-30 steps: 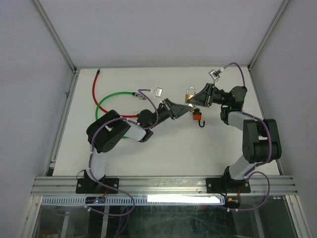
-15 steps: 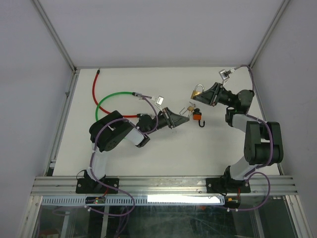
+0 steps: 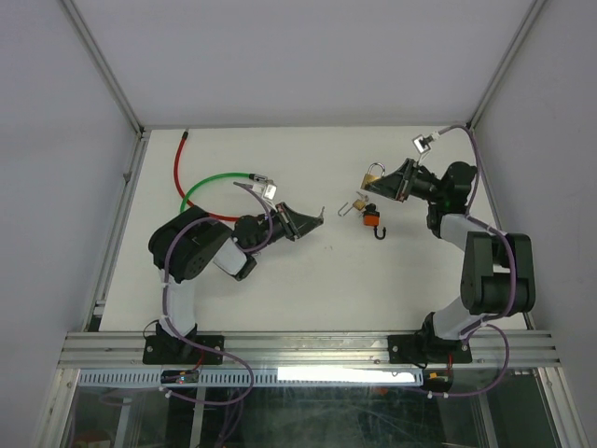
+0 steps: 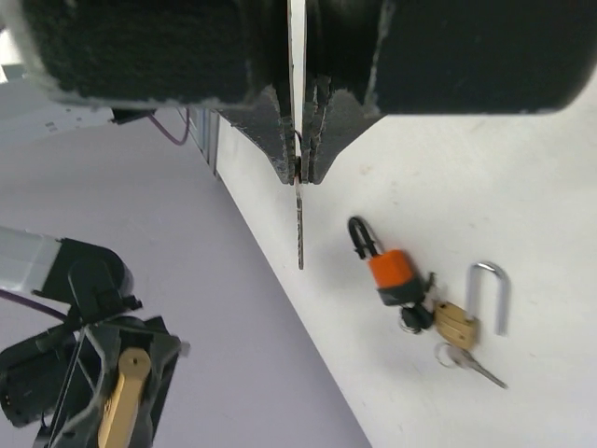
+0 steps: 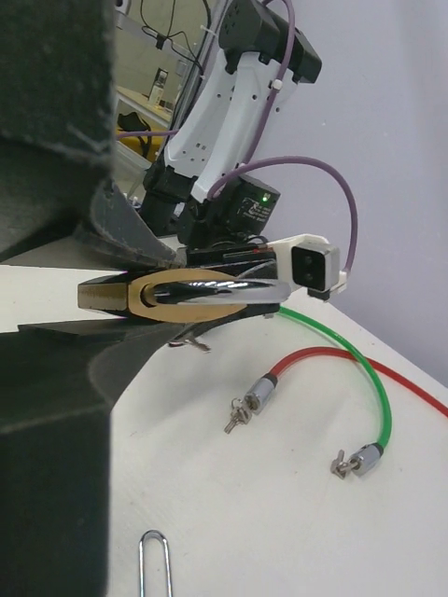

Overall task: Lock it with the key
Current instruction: Place the lock at the center of the board.

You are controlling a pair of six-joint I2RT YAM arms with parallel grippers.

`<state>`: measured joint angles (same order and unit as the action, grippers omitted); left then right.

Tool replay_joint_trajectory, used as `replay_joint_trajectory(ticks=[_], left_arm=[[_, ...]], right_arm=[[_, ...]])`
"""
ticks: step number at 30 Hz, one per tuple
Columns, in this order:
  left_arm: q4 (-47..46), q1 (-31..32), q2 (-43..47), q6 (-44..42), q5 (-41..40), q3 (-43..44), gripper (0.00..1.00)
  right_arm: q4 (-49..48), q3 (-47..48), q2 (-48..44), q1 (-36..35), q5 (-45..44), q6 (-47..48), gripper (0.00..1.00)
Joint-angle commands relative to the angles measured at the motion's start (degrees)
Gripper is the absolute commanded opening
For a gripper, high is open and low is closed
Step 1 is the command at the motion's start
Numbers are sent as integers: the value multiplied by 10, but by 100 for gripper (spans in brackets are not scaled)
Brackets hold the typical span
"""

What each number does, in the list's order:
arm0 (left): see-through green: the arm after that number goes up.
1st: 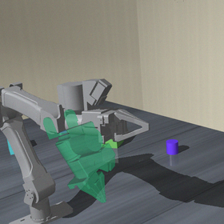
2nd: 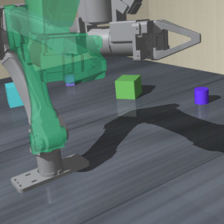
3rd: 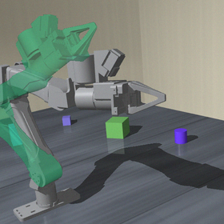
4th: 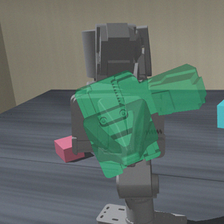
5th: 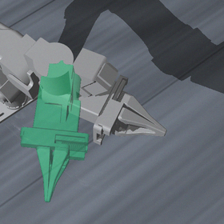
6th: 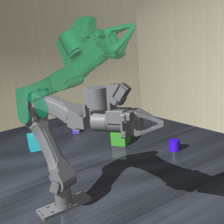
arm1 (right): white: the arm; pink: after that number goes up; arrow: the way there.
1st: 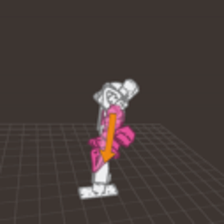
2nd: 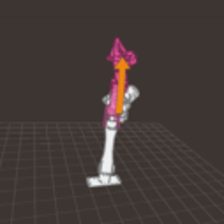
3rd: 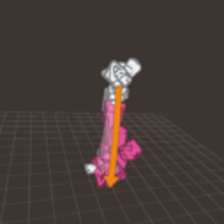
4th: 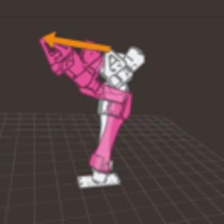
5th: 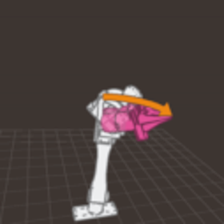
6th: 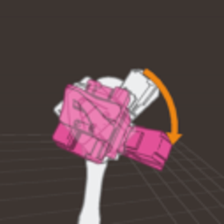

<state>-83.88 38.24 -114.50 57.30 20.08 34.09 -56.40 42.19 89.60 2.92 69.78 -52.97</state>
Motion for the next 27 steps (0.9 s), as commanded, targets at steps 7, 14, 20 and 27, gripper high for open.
replay_joint_trajectory(ticks=[7,14,20,27], left_arm=[[79,-23,81,-141,-21,9,0],[288,-34,110,-246,-57,83,0],[368,-72,71,-246,-33,157,0],[481,-94,16,-263,-42,270,0]], right_arm=[[316,92,-36,-30,-53,281,0],[548,193,15,-91,-128,449,0],[657,291,85,-140,-198,524,0],[759,427,196,-183,-264,565,0]])
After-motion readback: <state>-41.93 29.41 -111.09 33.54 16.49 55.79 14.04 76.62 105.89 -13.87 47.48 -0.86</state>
